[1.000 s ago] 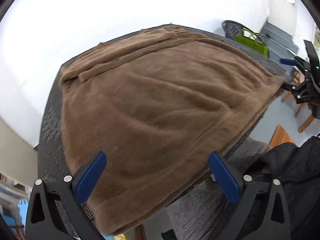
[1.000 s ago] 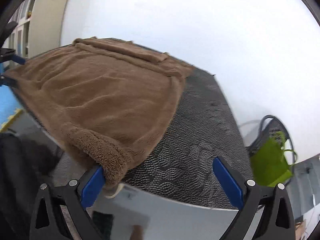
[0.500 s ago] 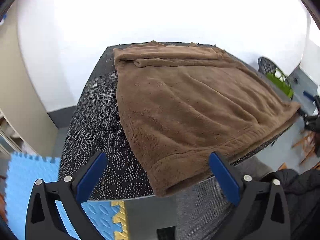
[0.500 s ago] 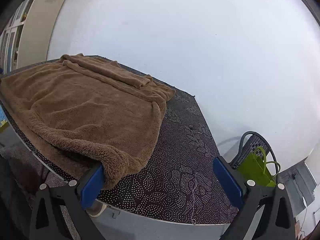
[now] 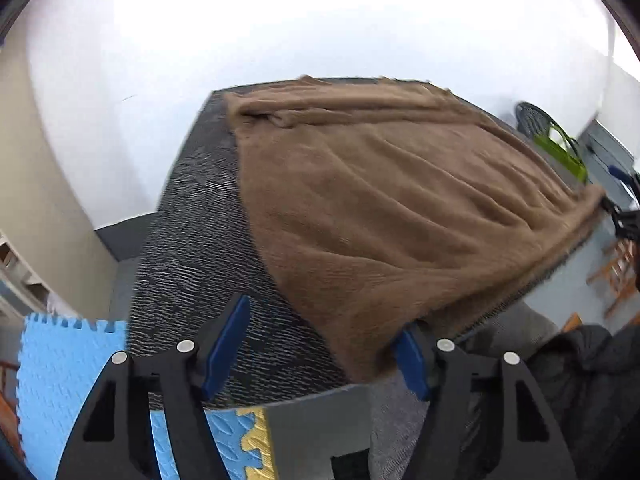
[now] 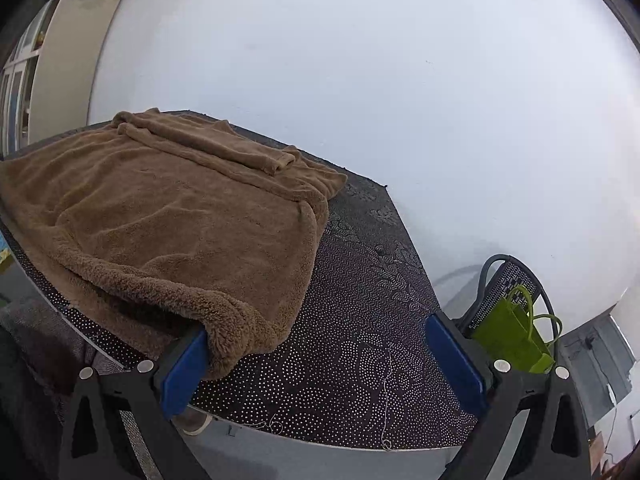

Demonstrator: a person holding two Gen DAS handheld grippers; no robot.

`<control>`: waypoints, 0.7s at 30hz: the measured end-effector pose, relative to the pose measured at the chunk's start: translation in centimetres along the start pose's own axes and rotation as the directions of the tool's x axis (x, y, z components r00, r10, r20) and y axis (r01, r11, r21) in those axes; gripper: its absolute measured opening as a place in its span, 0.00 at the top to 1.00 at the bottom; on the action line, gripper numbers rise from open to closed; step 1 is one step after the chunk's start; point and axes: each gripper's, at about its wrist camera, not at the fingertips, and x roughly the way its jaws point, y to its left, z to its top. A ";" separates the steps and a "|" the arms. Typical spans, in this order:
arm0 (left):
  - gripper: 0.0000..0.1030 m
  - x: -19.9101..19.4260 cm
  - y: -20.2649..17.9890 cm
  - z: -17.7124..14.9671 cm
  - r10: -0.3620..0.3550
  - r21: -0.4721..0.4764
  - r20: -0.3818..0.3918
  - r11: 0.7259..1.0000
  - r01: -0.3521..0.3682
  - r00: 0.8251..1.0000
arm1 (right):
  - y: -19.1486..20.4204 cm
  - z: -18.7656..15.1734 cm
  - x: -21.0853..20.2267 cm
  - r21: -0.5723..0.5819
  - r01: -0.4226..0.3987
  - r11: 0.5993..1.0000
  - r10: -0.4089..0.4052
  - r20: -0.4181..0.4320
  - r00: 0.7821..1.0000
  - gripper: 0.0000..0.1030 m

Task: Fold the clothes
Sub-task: 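Grasp the folded sweatshirt edge with both grippers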

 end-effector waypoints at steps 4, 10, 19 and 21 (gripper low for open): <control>0.29 0.3 -1.5 -0.1 -0.009 0.036 0.008 0.999 0.009 1.000 | 0.3 0.0 0.2 0.017 -0.020 1.000 0.020 -0.004 1.000 0.01; 0.69 0.6 -1.1 0.3 0.037 -0.019 0.050 0.999 -0.036 0.998 | 0.9 -0.1 0.5 0.018 -0.089 0.996 0.090 -0.020 0.996 0.57; 0.69 -1.3 -0.1 1.7 0.056 -0.053 0.106 0.997 -0.051 0.993 | 1.3 0.7 0.3 0.030 -0.116 0.993 0.115 0.002 0.993 0.78; 0.68 -1.9 0.1 2.4 0.056 -0.050 0.122 0.998 -0.050 0.991 | 1.1 1.0 0.2 0.037 -0.110 0.993 0.110 0.016 0.994 0.78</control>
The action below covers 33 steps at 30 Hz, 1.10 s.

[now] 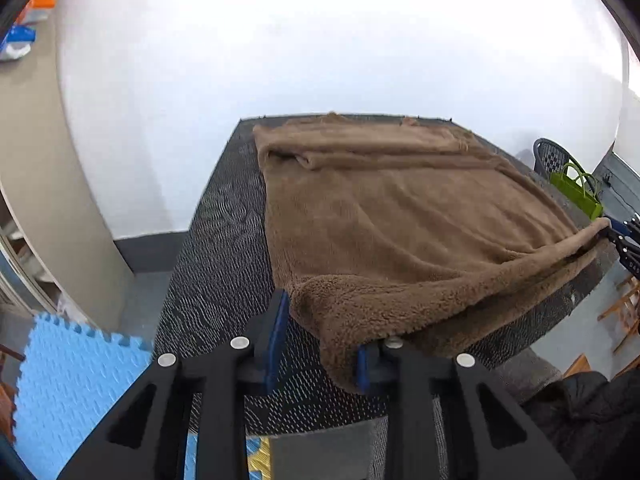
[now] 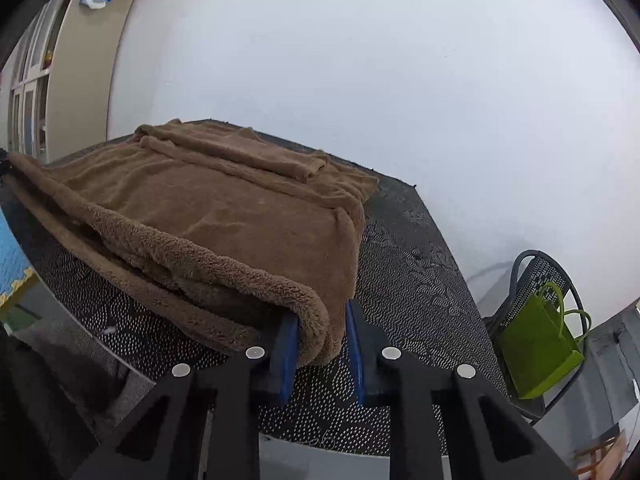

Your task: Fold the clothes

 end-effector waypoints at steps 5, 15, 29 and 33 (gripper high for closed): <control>0.66 -1.3 -0.2 1.4 0.014 0.032 0.037 0.999 -0.015 0.999 | -0.6 0.8 -0.2 0.020 0.010 1.000 -0.010 0.029 1.000 0.78; 0.61 -1.3 -0.1 3.6 0.036 0.059 0.086 0.997 -0.041 0.996 | -1.5 2.7 0.9 0.055 -0.007 0.998 0.003 0.065 0.998 0.79; 0.55 4.4 1.0 8.1 0.069 0.025 0.013 0.997 -0.069 0.998 | -2.4 5.4 6.0 0.081 -0.015 0.997 0.011 0.049 0.999 0.80; 0.54 6.0 1.2 9.3 0.079 0.044 -0.013 0.996 -0.078 0.997 | -2.8 6.4 7.3 0.084 -0.013 0.996 0.010 0.043 0.999 0.79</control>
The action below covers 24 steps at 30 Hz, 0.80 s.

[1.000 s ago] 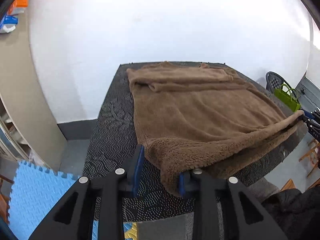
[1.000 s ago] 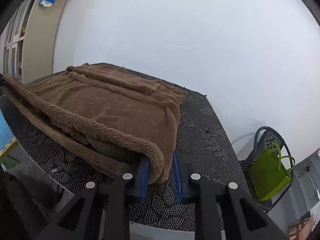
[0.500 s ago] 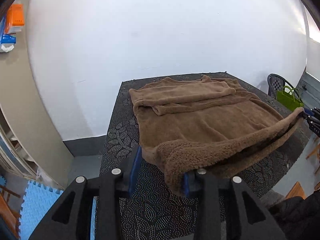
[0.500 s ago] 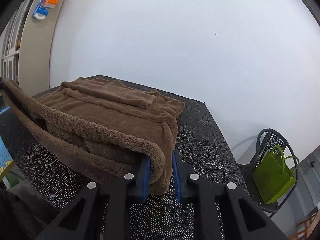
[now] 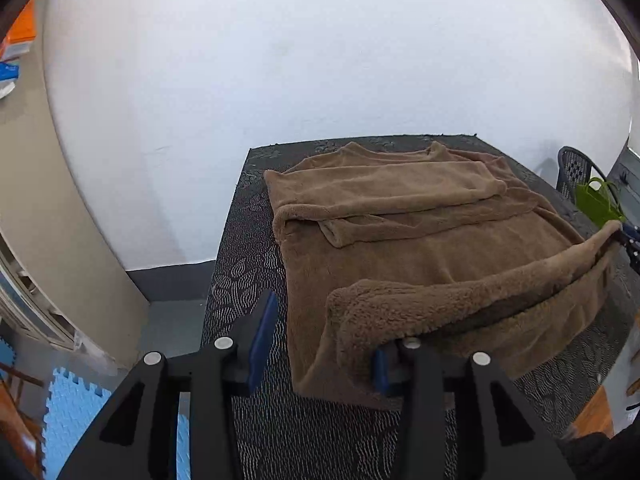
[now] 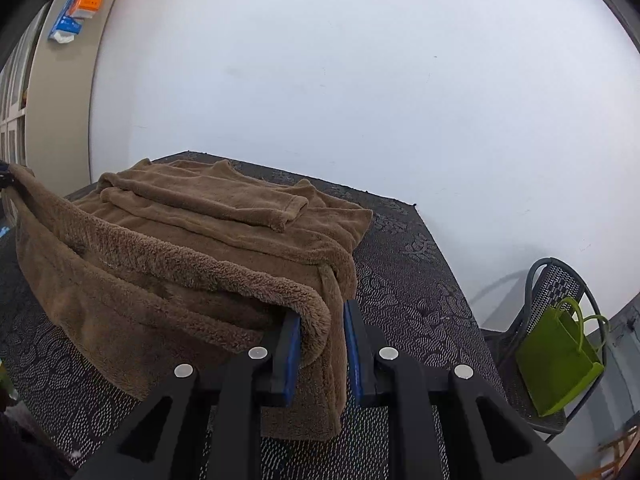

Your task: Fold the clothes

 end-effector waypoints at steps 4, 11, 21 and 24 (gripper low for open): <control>0.53 1.0 -0.1 1.3 0.011 0.030 -0.009 0.999 -0.011 1.000 | -0.1 0.7 1.2 -0.002 0.006 1.000 -0.006 -0.009 1.000 0.79; 0.52 1.7 -0.4 2.6 0.017 0.076 -0.005 0.997 -0.017 1.000 | -0.5 1.4 2.4 0.005 0.020 1.000 -0.020 -0.016 1.000 0.79; 0.49 2.2 -0.6 3.6 0.018 0.100 0.008 0.995 -0.019 1.000 | -0.9 2.2 3.5 0.008 0.035 0.999 -0.035 -0.020 0.999 0.79; 0.48 2.4 -0.5 3.8 0.017 0.103 0.009 0.995 -0.018 1.000 | -1.0 2.4 3.6 0.008 0.037 0.999 -0.037 -0.020 0.999 0.79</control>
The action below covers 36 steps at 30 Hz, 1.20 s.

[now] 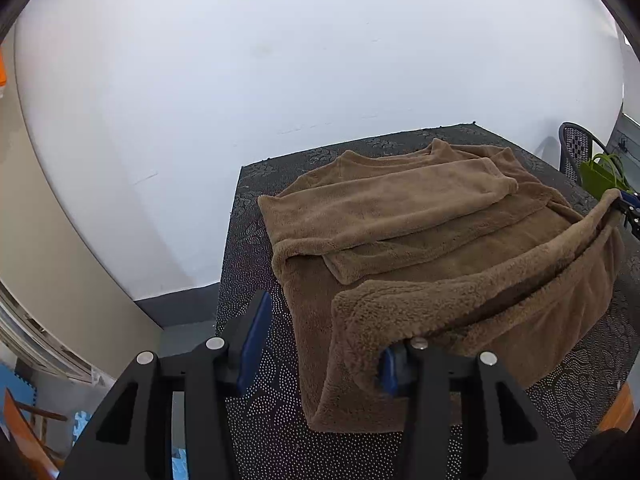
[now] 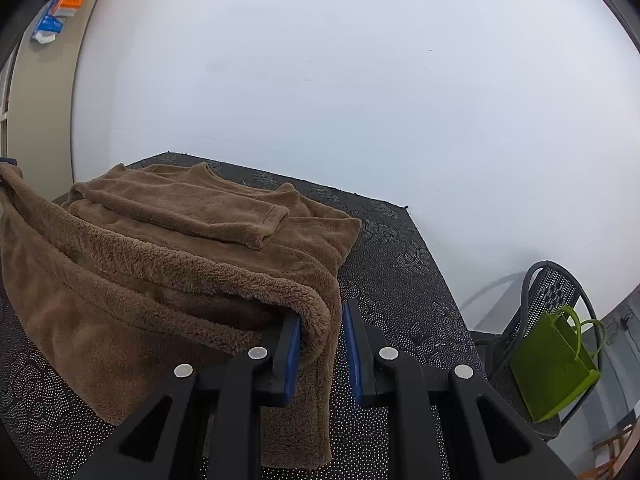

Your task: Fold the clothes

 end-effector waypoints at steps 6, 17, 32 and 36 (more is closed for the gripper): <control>0.48 0.3 0.3 0.4 -0.012 -0.009 0.009 1.000 0.012 1.000 | -0.1 0.4 0.4 0.000 0.006 1.000 -0.006 0.004 1.000 0.79; 0.48 1.5 1.1 3.4 -0.016 -0.022 0.045 1.000 0.017 0.999 | -0.6 2.4 2.1 0.021 0.025 0.999 -0.026 0.050 0.998 0.79; 0.45 5.5 2.8 9.1 0.015 -0.024 0.070 1.000 -0.013 0.997 | -2.0 7.4 6.8 0.101 0.033 0.994 -0.045 0.121 0.992 0.79; 0.45 7.2 3.1 9.6 0.007 -0.034 0.051 0.999 -0.006 0.999 | -1.9 7.8 8.4 0.101 0.030 0.994 -0.040 0.099 0.994 0.79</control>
